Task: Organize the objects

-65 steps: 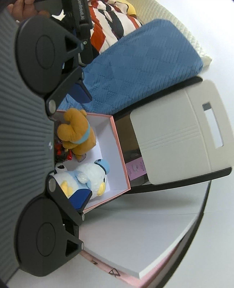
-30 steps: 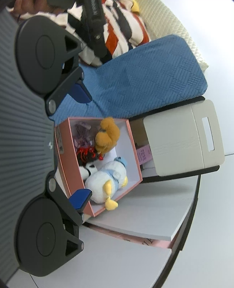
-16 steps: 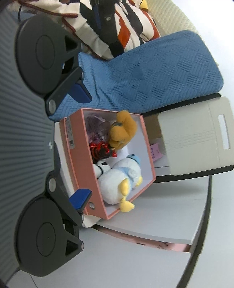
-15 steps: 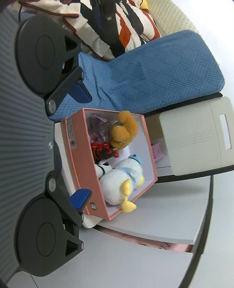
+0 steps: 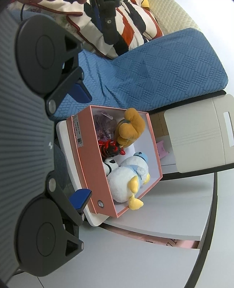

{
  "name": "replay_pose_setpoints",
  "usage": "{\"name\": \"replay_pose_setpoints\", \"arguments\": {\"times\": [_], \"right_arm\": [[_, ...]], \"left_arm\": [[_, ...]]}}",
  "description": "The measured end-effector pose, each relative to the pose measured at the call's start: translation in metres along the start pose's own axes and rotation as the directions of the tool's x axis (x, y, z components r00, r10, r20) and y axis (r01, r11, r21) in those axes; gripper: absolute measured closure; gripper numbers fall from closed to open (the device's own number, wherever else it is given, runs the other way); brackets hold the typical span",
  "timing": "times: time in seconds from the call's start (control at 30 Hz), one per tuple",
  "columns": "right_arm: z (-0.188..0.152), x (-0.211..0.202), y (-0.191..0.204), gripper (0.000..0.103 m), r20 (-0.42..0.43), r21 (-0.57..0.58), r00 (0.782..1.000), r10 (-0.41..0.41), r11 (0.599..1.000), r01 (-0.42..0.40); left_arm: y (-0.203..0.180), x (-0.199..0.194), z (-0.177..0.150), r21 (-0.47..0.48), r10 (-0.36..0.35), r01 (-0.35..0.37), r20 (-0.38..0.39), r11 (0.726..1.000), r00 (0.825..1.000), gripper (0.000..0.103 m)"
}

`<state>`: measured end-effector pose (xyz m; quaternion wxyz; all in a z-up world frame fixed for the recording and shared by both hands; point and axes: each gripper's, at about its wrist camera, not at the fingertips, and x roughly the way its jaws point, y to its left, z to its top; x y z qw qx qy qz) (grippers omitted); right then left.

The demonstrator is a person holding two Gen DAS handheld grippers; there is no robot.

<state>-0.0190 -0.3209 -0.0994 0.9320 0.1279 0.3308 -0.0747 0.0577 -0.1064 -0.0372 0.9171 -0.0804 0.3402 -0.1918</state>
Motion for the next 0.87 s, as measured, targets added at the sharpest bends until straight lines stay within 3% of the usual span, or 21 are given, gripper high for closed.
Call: {"name": "replay_pose_setpoints", "arguments": {"times": [0.87], "right_arm": [[0.0022,-0.0038,-0.0009,0.0,0.014,0.006,1.0,0.0,1.0,0.0]], "left_arm": [[-0.0035,-0.006,0.0012,0.022,0.007,-0.007,-0.002,1.0,1.0,0.001]]}}
